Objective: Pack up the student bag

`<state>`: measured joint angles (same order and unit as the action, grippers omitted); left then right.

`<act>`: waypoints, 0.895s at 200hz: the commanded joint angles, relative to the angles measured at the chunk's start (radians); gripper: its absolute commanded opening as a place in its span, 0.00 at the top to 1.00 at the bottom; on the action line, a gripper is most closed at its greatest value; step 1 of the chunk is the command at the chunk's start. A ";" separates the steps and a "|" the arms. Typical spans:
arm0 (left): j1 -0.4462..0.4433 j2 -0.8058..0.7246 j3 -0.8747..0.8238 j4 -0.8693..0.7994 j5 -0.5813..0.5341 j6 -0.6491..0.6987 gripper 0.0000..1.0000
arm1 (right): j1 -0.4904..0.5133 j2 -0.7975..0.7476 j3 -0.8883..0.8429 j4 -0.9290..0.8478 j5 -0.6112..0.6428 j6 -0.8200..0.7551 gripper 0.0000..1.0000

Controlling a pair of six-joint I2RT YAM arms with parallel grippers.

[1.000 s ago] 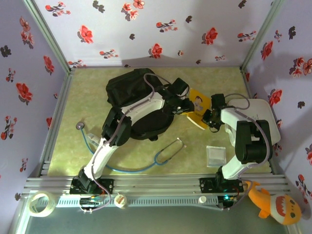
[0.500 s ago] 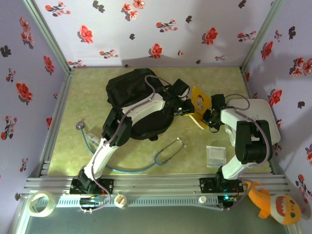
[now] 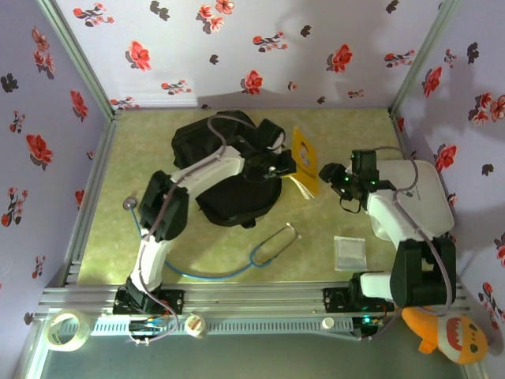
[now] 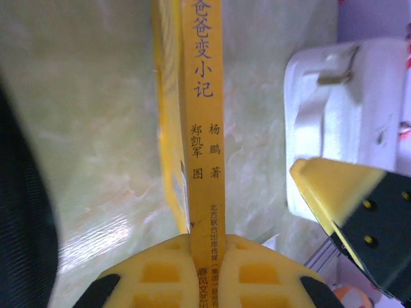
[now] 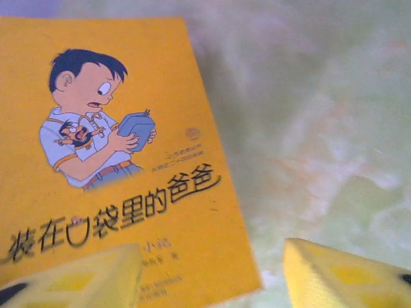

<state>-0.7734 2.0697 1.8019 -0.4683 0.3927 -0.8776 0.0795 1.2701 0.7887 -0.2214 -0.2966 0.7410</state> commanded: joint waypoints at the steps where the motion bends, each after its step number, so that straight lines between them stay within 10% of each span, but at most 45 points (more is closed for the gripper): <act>1: 0.060 -0.163 -0.091 0.232 -0.020 -0.044 1.00 | 0.008 -0.073 -0.052 0.181 -0.115 0.145 0.28; 118: 0.142 -0.351 -0.388 0.669 -0.066 -0.340 1.00 | 0.260 0.119 -0.144 1.090 -0.038 0.781 0.09; 179: 0.138 -0.342 -0.424 0.761 -0.064 -0.396 1.00 | 0.310 0.205 -0.114 1.130 0.056 0.858 0.11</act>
<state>-0.6350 1.7615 1.3785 0.1440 0.3397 -1.2545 0.3717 1.4448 0.6571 0.8368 -0.3092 1.5352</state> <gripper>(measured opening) 0.082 0.897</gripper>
